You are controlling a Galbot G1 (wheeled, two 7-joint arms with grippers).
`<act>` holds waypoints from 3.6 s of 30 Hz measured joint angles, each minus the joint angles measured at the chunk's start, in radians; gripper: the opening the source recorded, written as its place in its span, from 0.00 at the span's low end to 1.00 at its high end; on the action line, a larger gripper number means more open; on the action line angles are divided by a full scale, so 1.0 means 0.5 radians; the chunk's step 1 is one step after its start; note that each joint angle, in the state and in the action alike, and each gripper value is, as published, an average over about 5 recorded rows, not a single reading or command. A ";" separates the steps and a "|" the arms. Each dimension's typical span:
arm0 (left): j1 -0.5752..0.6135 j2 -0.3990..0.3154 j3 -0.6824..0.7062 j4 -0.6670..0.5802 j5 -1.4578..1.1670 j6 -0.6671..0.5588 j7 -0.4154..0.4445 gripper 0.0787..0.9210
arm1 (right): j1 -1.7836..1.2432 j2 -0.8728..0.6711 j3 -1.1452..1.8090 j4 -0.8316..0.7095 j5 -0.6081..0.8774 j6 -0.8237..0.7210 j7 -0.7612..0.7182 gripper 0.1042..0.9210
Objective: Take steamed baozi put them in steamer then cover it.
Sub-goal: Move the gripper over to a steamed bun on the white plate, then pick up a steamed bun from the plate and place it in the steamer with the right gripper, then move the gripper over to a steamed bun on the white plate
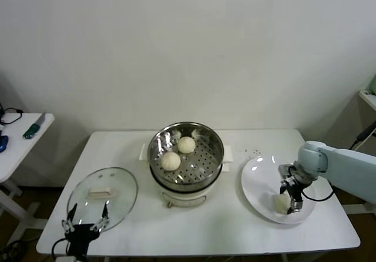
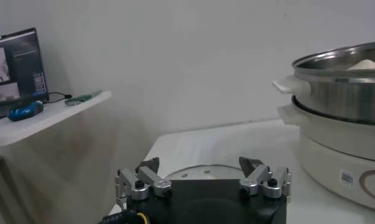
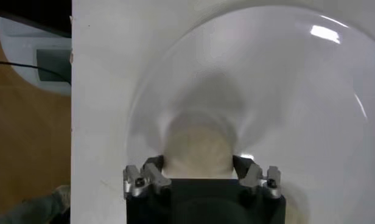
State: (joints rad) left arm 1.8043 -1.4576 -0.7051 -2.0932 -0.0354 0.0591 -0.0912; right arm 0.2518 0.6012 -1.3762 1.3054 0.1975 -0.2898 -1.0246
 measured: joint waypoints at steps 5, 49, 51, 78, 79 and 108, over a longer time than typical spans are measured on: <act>0.003 0.000 -0.001 0.000 0.000 -0.001 -0.001 0.88 | 0.028 0.012 -0.015 -0.008 -0.008 0.018 -0.015 0.72; -0.038 0.010 0.058 -0.003 -0.034 0.062 0.052 0.88 | 1.031 1.331 -0.202 -0.011 -0.350 1.490 -0.273 0.72; -0.051 0.011 0.058 -0.007 -0.035 0.073 0.057 0.88 | 0.989 1.386 -0.193 -0.017 -0.362 1.512 -0.278 0.72; -0.105 0.042 0.041 0.038 -0.066 0.108 0.065 0.88 | 0.745 1.579 -0.197 -0.019 -0.400 1.566 -0.312 0.86; -0.105 0.042 0.041 0.038 -0.066 0.108 0.064 0.88 | 0.745 1.578 -0.192 -0.018 -0.406 1.571 -0.316 0.87; -0.081 0.071 0.093 -0.004 0.006 0.110 0.066 0.88 | 1.193 0.778 -0.532 0.055 0.198 0.596 -0.066 0.88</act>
State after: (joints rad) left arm 1.7636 -1.4220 -0.6586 -2.0953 -0.0323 0.1139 -0.0583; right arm 0.8481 0.9901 -1.6421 1.3327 0.2965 0.0082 -1.0575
